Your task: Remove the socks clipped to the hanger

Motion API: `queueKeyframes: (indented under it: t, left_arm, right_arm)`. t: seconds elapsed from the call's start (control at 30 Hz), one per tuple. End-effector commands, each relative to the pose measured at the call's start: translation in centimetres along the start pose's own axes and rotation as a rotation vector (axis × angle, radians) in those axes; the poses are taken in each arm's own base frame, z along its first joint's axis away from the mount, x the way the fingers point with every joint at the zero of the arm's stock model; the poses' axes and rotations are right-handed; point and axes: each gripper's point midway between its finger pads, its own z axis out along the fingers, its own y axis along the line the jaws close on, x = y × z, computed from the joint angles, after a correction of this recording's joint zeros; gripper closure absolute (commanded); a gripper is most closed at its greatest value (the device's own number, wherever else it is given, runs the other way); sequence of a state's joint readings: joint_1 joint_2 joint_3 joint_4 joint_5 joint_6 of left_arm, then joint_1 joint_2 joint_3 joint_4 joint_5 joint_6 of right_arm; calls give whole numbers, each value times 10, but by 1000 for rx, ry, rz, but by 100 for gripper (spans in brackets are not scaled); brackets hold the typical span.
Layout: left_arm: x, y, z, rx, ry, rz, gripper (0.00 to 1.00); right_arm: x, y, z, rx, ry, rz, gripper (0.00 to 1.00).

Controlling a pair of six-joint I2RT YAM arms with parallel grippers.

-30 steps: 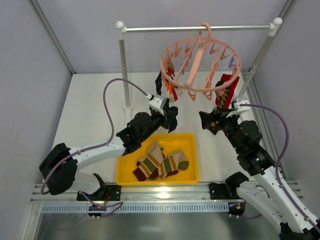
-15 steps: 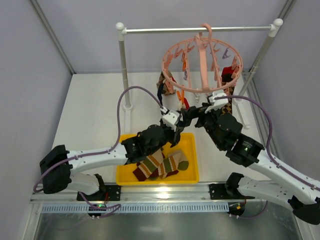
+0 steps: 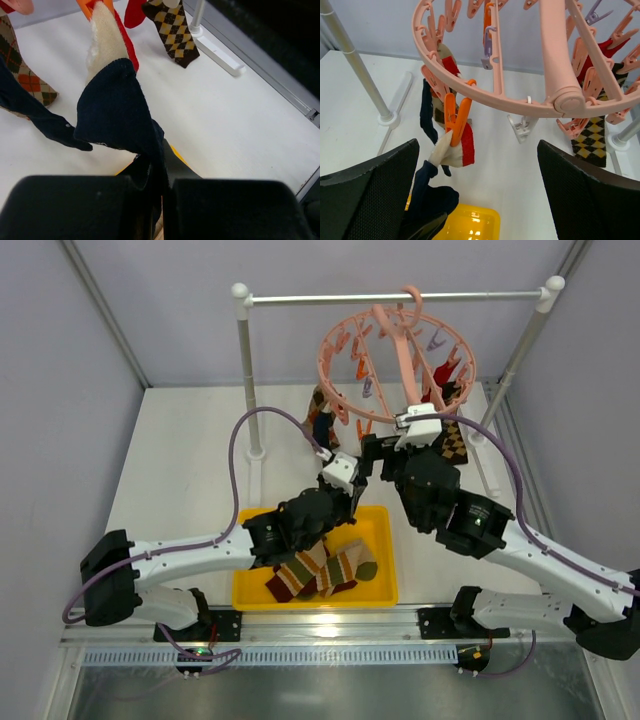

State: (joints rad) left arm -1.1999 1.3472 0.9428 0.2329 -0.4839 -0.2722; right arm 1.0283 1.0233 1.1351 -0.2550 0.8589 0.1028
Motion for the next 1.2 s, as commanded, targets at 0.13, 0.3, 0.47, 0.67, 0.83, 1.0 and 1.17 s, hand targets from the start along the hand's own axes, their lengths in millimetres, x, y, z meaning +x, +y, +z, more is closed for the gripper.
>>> queueKeyframes:
  t: [0.13, 0.3, 0.47, 0.67, 0.83, 1.0, 1.17]
  left_arm:
    - [-9, -41, -10, 148, 4, 95, 100]
    - [-12, -51, -15, 188, 5, 112, 100]
    - [-15, -65, -21, 248, 1, 115, 100]
    - [-16, -69, -24, 249, 3, 131, 100]
    - [-20, -65, -22, 221, -6, 130, 100]
    - [-26, -65, -21, 210, -17, 130, 100]
    - [-26, -67, -18, 208, -16, 132, 100]
  right_arm:
    - [-10, 15, 20, 73, 30, -19, 0]
    - [-5, 31, 30, 56, 63, -34, 0]
    - [2, 49, 38, 12, 101, -36, 0]
    - [13, 52, 40, 18, 126, -29, 0]
    - [19, 46, 35, 37, 144, -19, 1]
    - [26, 34, 30, 77, 160, -24, 0]
    - [26, 23, 23, 118, 154, -31, 0]
